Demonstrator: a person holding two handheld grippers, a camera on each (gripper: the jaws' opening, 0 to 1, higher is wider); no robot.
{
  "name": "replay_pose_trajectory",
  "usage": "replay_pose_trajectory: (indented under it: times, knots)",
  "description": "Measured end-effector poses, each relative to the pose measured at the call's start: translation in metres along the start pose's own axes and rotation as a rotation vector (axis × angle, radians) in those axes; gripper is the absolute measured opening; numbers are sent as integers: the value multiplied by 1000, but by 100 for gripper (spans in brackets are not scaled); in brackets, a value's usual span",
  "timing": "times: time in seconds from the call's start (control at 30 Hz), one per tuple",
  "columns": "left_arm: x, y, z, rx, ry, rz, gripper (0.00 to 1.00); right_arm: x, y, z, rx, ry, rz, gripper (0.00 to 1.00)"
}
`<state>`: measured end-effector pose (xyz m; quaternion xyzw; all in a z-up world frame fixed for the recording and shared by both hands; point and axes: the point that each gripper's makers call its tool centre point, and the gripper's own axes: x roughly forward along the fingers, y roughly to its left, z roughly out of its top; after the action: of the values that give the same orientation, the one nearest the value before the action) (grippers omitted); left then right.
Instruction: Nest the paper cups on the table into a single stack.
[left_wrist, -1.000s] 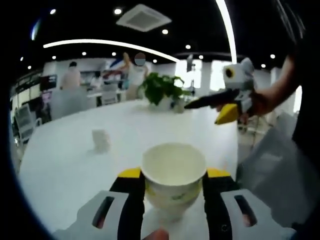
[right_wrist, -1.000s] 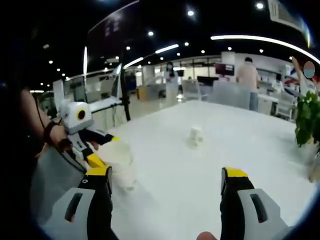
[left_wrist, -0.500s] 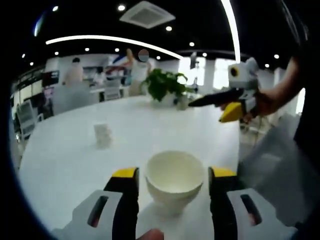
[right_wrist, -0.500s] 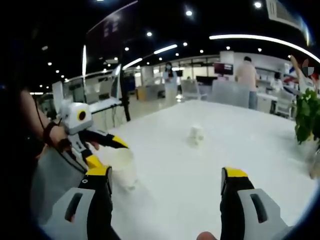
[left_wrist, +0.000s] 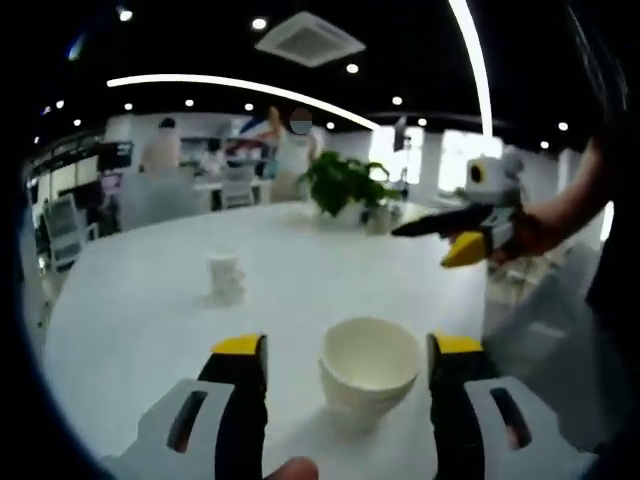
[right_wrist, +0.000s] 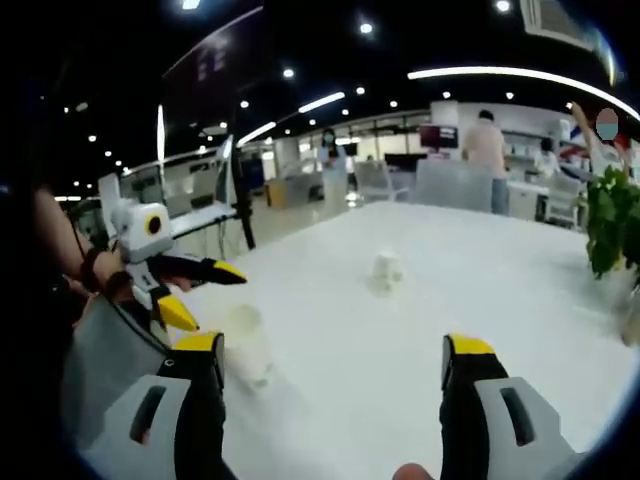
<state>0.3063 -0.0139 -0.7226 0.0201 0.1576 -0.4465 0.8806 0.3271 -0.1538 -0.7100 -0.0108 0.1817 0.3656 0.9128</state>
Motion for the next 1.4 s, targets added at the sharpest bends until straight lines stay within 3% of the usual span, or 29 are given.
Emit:
replay_pose_trajectory:
  times: [0.3, 0.4, 0.57, 0.77, 1.07, 1.23, 1.4]
  knots:
    - [-22, 31, 16, 11, -29, 95, 67, 6, 1, 4, 2, -13, 3, 88]
    - [-31, 49, 21, 34, -35, 149, 69, 8, 1, 5, 2, -16, 3, 88]
    - [-42, 75, 30, -6, -74, 215, 72, 8, 1, 6, -1, -15, 1, 88]
    - [-55, 100, 30, -31, -103, 293, 74, 7, 0, 7, 0, -16, -8, 88]
    - [-65, 118, 23, -20, -83, 324, 85, 6, 0, 7, -3, -13, -19, 88]
    - [-69, 128, 16, -29, -64, 351, 97, 7, 0, 7, -1, -8, -23, 88]
    - [-70, 129, 14, -34, -69, 337, 99, 10, -3, 10, -3, -7, -28, 90]
